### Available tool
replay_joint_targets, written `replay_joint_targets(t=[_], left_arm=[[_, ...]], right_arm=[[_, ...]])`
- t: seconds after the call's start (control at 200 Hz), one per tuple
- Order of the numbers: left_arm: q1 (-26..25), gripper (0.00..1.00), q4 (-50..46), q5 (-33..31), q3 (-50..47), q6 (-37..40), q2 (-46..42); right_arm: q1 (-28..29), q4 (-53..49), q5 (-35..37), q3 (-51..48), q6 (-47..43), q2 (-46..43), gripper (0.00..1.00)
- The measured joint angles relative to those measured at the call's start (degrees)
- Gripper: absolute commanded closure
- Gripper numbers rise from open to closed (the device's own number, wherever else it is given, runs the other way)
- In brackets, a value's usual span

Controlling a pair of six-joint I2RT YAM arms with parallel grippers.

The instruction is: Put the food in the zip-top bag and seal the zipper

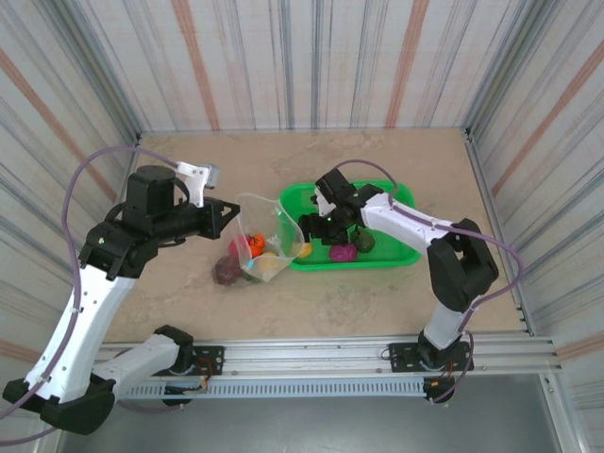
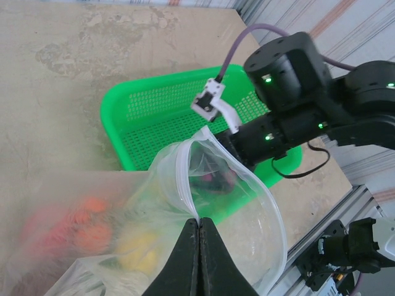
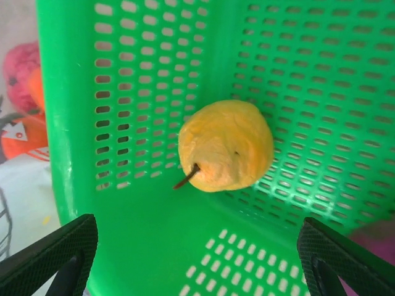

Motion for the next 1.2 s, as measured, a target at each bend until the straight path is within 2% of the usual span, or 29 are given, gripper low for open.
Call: replay_joint_targets(t=[0.16, 0.446, 0.927, 1.202], left_arm=[[0.1, 1.00, -0.1, 0.0, 0.0, 0.0, 0.0], [0.1, 1.00, -0.1, 0.0, 0.0, 0.0, -0.1], [0.1, 1.00, -0.1, 0.0, 0.0, 0.0, -0.1], [0.1, 1.00, -0.1, 0.0, 0.0, 0.0, -0.1]], right_arm=[[1.5, 1.1, -0.6, 1.9, -1.1, 4.5, 0.22], [1.7, 1.7, 1.2, 1.9, -1.1, 7.2, 0.31], [1.6, 2.2, 2.6, 2.4, -1.9, 9.9, 0.59], [0.8, 1.3, 4.0, 1.8, -2.3, 6.0, 0.61]])
